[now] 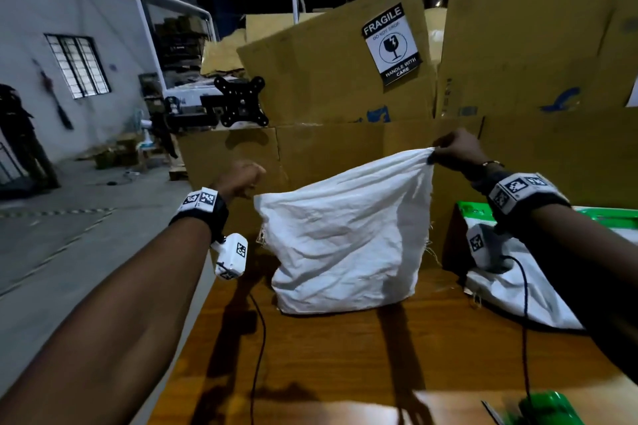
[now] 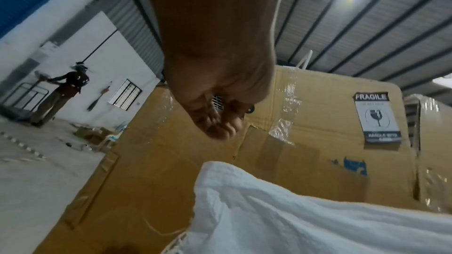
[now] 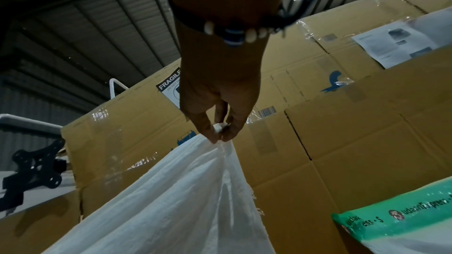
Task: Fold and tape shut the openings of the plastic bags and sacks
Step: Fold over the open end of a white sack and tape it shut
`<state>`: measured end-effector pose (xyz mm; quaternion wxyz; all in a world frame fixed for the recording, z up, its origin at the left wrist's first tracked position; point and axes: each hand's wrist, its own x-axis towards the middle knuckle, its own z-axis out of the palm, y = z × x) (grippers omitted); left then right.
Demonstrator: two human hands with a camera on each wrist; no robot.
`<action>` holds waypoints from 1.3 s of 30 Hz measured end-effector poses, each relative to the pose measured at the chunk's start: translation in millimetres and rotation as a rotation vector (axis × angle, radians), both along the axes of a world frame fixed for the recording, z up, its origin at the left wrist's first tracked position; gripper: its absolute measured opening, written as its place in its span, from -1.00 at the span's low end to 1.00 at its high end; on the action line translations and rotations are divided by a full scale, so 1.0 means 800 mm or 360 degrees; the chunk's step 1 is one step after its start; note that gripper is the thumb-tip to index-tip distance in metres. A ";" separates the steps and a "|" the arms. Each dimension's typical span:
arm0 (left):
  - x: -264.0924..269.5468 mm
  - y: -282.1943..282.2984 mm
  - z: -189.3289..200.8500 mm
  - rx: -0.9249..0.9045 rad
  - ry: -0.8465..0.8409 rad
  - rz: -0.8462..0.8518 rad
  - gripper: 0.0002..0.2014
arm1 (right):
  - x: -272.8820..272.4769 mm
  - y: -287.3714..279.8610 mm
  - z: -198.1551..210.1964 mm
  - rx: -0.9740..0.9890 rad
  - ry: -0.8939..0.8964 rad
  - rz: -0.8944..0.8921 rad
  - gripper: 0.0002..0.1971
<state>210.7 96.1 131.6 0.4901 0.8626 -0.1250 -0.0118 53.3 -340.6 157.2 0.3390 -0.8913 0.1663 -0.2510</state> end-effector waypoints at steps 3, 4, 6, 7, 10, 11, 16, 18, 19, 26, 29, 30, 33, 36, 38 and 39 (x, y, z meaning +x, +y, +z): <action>-0.006 -0.015 -0.019 0.0346 0.0172 -0.0311 -0.68 | 0.007 0.000 -0.008 -0.0036 -0.0008 0.0086 -0.83; -0.003 -0.017 -0.026 0.0516 0.0129 -0.0376 -0.48 | 0.009 0.000 -0.009 -0.0042 -0.0023 0.0112 -0.78; 0.002 -0.019 -0.037 0.0911 -0.0041 -0.0467 -0.19 | 0.014 -0.003 -0.011 -0.0062 -0.0045 0.0147 -0.68; 0.009 -0.020 -0.040 0.1017 -0.0069 -0.0485 -0.17 | 0.018 -0.007 -0.012 -0.0076 -0.0056 0.0157 -0.66; 0.033 -0.021 -0.039 0.1120 -0.0124 -0.0516 -0.29 | 0.032 -0.020 -0.011 -0.0096 -0.0088 0.0162 -0.64; 0.036 -0.024 -0.032 0.1111 -0.0199 -0.0502 -0.40 | 0.037 -0.024 -0.008 -0.0108 -0.0107 0.0147 -0.67; 0.049 -0.033 0.030 0.0844 -0.0743 -0.0144 -0.84 | 0.060 -0.030 0.031 -0.0048 -0.0346 0.0094 -0.80; 0.037 -0.034 0.056 0.0766 -0.0926 -0.0011 -0.84 | 0.064 -0.033 0.050 0.0102 -0.0502 0.0106 -0.75; 0.036 -0.032 0.064 0.0721 -0.1012 0.0032 -0.81 | 0.064 -0.034 0.059 0.0134 -0.0565 0.0129 -0.70; -0.024 0.016 0.029 0.0561 -0.1147 -0.0288 -0.81 | -0.030 0.000 0.019 -0.0013 -0.0907 0.0221 -0.78; -0.070 0.044 -0.033 0.0543 -0.1114 -0.0446 -0.77 | -0.108 0.027 -0.054 -0.0123 -0.0870 0.0305 -0.82; -0.087 0.054 -0.059 0.0529 -0.1085 -0.0515 -0.77 | -0.136 0.038 -0.080 -0.0214 -0.0840 0.0334 -0.82; -0.144 0.084 -0.150 0.0534 -0.0957 -0.0777 -0.83 | -0.222 0.080 -0.171 -0.0384 -0.0651 0.0441 -0.83; -0.210 0.116 -0.244 0.0453 -0.0815 -0.0919 -0.71 | -0.293 0.126 -0.265 -0.0585 -0.0331 0.0576 -0.79; -0.245 0.139 -0.302 0.0570 -0.0601 -0.0965 -0.50 | -0.334 0.155 -0.323 -0.0659 -0.0135 0.0667 -0.71; -0.256 0.152 -0.334 0.0696 -0.0501 -0.1005 -0.41 | -0.352 0.165 -0.351 -0.0661 -0.0035 0.0718 -0.63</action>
